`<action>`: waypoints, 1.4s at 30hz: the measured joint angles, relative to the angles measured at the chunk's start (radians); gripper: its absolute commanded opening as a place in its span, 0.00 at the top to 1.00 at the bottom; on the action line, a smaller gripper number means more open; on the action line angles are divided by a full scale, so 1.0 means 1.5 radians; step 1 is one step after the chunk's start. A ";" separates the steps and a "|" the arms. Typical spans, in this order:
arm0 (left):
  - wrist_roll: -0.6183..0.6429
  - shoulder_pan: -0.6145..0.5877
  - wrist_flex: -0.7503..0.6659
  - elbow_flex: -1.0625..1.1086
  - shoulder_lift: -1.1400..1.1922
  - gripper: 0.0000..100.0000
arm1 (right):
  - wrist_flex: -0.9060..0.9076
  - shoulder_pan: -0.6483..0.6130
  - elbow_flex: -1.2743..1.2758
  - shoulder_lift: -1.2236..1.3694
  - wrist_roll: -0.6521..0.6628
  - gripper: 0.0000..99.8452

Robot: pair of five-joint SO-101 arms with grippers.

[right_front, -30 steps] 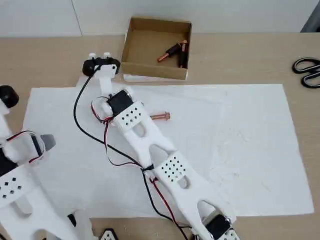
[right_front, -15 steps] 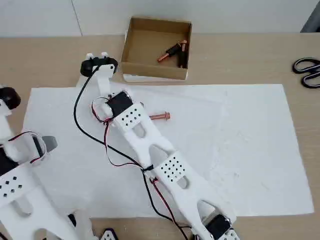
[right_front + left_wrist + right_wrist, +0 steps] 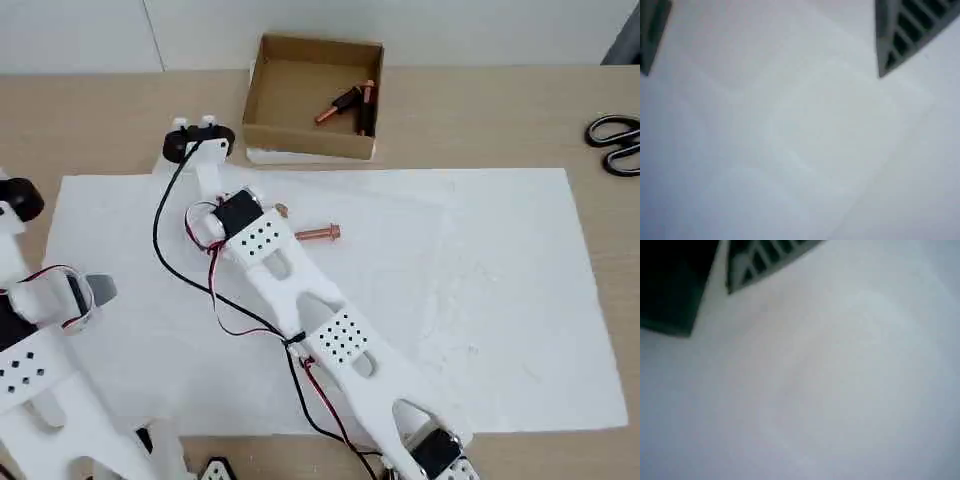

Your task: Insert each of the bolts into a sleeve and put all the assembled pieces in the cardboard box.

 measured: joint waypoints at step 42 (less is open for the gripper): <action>0.000 0.000 0.000 0.000 0.000 0.73 | 0.136 0.130 0.000 -0.266 0.000 1.00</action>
